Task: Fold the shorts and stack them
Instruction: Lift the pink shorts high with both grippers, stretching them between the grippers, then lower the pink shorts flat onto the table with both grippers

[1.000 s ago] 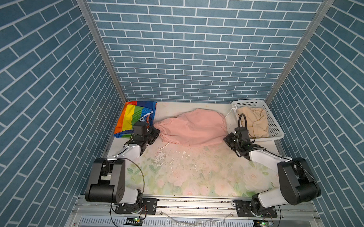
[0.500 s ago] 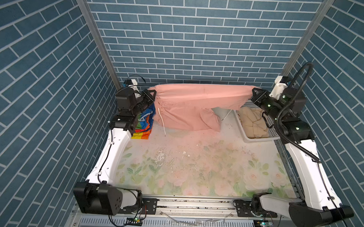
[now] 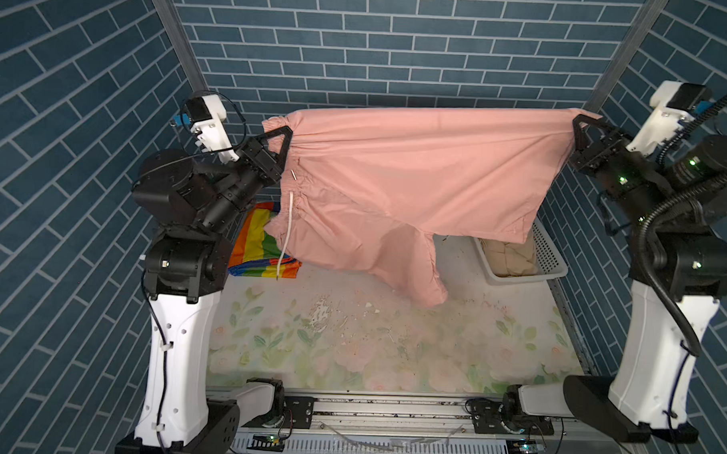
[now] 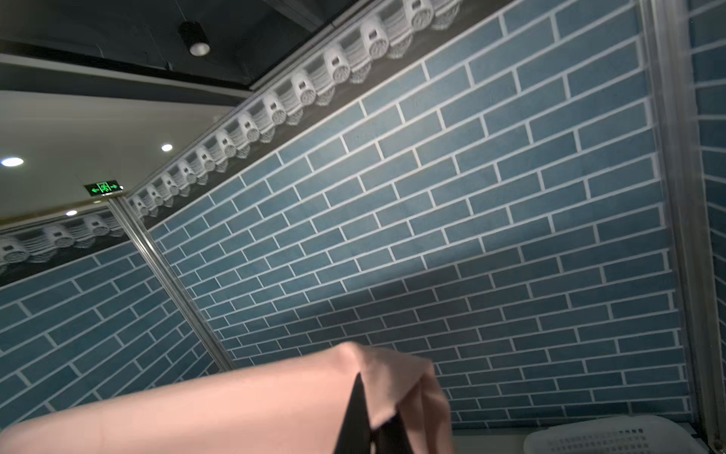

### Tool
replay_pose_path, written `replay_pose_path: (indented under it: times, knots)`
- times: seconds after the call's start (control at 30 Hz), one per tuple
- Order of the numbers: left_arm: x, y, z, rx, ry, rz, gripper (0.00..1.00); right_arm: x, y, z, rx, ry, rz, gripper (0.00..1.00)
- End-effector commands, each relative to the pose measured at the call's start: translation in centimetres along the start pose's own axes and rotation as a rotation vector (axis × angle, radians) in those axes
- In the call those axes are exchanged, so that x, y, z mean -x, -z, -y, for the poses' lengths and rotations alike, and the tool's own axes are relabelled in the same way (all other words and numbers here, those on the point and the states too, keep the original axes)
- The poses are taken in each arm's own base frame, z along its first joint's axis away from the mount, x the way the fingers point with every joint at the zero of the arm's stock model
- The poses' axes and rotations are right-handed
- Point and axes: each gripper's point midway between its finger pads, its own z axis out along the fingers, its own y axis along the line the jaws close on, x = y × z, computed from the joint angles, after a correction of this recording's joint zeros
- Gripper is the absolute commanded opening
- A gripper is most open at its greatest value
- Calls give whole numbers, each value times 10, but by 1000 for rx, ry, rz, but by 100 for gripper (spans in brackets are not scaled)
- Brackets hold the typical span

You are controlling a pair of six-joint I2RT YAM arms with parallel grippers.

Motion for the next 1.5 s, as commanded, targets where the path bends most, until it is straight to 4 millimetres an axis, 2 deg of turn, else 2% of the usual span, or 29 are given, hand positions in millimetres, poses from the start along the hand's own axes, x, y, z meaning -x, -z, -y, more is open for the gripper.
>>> replay_pose_path:
  times: [0.0,0.03,0.1,0.2,0.3,0.37,0.47,0.57,0.67,0.73,0.8,0.83,0.93,1.07,1.2,1.3,1.4,1.47]
  knots:
    - [-36,-32,-133,370,49,-104,0,-98,-95,145,-340,-53,-265,0]
    - [-54,-41,-157,408,69,-155,0,-124,-114,166,-361,-61,-330,0]
    - [-91,-53,-200,466,109,-248,0,-170,-145,194,-365,-92,-438,0]
    - [-152,-62,-263,545,177,-363,0,-234,-179,230,-372,-137,-551,0]
    - [-207,-62,-318,625,230,-457,0,-269,-195,252,-385,-150,-591,0]
    - [-237,-64,-347,662,257,-511,0,-283,-202,260,-385,-152,-604,0]
    - [-275,-67,-384,703,309,-582,0,-291,-210,261,-357,-149,-603,0]
    - [-294,-75,-407,722,336,-599,0,-282,-211,251,-327,-144,-587,0]
    - [-299,-87,-421,729,343,-612,0,-266,-204,228,-298,-123,-581,0]
    - [-298,-93,-426,729,357,-616,0,-259,-193,208,-281,-104,-600,0]
    - [-293,-99,-428,714,386,-601,0,-266,-178,181,-261,-84,-654,0]
    - [-292,-100,-428,706,402,-595,0,-263,-166,165,-251,-66,-664,0]
    - [-288,-98,-430,697,435,-589,0,-285,-130,124,-217,-33,-707,0]
    - [-286,-77,-432,716,460,-585,0,-330,-70,80,-169,-70,-752,0]
    - [-289,-55,-420,708,488,-585,0,-416,-3,65,-173,-122,-869,0]
    - [-301,-38,-407,687,522,-582,0,-483,45,61,-187,-171,-966,0]
    - [-319,-16,-400,677,562,-585,0,-543,87,69,-225,-237,-1058,0]
    - [-332,2,-399,694,576,-585,0,-572,109,80,-255,-298,-1095,0]
